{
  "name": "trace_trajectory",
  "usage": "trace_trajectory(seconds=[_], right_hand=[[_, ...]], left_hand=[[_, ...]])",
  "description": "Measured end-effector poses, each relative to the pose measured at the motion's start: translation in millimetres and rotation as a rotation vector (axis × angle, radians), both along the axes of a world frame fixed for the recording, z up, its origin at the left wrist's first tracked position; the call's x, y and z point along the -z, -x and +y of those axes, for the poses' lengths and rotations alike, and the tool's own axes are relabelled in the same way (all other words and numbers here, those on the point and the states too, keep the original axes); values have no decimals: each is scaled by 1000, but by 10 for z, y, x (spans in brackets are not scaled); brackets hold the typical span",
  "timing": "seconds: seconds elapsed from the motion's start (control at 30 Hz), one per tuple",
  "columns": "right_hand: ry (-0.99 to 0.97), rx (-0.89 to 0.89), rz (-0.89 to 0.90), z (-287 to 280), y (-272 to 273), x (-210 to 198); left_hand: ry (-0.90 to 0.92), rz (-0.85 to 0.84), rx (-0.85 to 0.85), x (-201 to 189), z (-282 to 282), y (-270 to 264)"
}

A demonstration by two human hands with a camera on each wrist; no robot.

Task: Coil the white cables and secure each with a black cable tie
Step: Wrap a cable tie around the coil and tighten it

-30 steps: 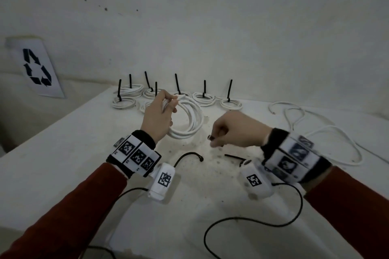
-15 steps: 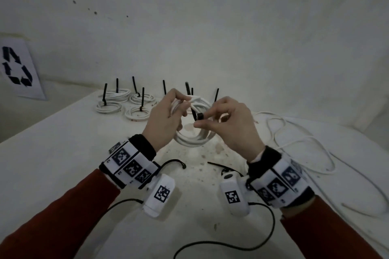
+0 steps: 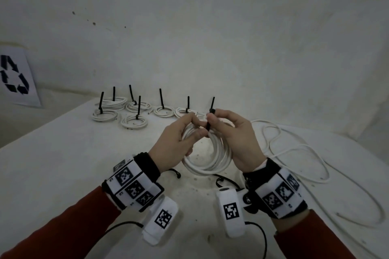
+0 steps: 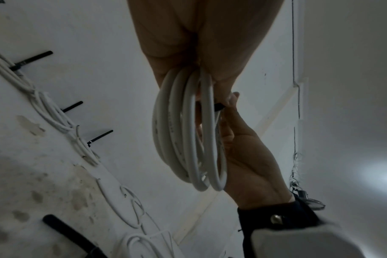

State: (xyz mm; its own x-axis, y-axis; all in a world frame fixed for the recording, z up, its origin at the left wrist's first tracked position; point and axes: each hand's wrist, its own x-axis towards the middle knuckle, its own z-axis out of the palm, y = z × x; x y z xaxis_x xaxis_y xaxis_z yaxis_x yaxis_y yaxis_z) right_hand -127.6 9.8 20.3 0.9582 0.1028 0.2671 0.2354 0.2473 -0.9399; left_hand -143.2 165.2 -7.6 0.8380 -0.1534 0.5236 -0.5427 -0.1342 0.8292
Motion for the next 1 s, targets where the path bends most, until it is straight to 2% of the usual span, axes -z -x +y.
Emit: trace_trajectory(seconds=[0.1, 0.2, 0.27, 0.37, 0.67, 0.73, 1.0], right_hand=[[18, -63, 60, 6, 15, -7], [67, -13, 68, 19, 7, 16], [45, 27, 145, -4, -22, 27], [28, 4, 201, -67, -65, 18], [249, 101, -199, -91, -42, -32], [315, 119, -242, -93, -53, -39], [335, 57, -316, -139, -37, -53]], left_hand=[[25, 42, 2, 36, -10, -25], [125, 92, 17, 55, -16, -21], [194, 112, 56, 54, -11, 7], [241, 138, 107, 74, 9, 29], [384, 231, 194, 79, 40, 35], [384, 231, 198, 67, 35, 36], [333, 272, 214, 38, 67, 61]])
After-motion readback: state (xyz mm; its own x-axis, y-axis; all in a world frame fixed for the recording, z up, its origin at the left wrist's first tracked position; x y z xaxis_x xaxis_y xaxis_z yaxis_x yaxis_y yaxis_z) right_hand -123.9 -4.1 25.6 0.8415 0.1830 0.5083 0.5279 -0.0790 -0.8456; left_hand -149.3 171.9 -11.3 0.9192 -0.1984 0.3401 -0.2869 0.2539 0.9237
